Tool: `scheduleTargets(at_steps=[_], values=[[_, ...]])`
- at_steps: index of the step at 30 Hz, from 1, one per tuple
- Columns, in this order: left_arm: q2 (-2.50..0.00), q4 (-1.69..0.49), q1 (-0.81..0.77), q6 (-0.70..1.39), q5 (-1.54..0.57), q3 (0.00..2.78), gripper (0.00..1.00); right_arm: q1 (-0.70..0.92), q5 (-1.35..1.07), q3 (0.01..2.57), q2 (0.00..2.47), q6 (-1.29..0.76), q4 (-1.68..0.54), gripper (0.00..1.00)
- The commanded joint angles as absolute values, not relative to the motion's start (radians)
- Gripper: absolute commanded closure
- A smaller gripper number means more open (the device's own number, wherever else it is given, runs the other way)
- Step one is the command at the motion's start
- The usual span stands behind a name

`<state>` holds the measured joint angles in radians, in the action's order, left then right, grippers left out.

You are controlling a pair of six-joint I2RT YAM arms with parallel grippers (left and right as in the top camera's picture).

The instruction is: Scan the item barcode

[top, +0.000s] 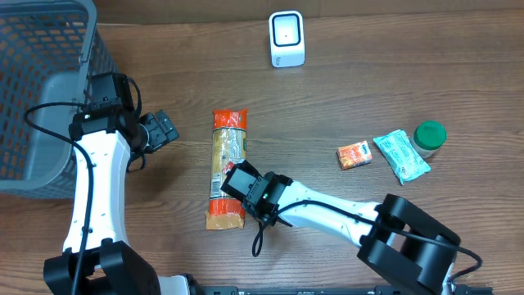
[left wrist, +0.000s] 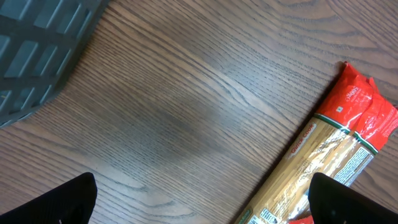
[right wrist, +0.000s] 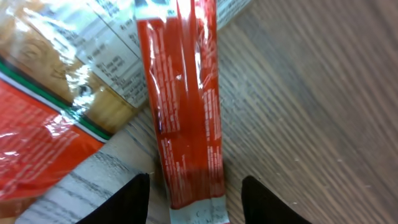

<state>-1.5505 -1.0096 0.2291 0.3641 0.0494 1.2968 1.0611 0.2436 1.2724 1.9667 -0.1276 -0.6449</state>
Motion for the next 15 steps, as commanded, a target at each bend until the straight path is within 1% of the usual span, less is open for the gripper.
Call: scheduleTargets(at_steps=[1,5,8,14,15], values=[[-1.549,-1.010,0.229,0.371,0.056,1.298,0.00,1.060,0.242,1.273,1.974,-0.130,-0.633,0.56],[-1.549,-1.010,0.229,0.371,0.056,1.298,0.00,1.060,0.234,1.273,1.975,-0.130,-0.630,0.57],[-1.549,-1.010,0.229,0.371,0.056,1.298,0.00,1.060,0.218,1.273,1.975,-0.130,-0.629,0.60],[-1.549,-1.010,0.229,0.371,0.056,1.298,0.00,1.060,0.204,1.273,2.012,-0.130,-0.621,0.62],[-1.549,-1.010,0.229,0.371,0.056,1.298,0.00,1.060,0.204,1.273,2.020,-0.130,-0.617,0.65]])
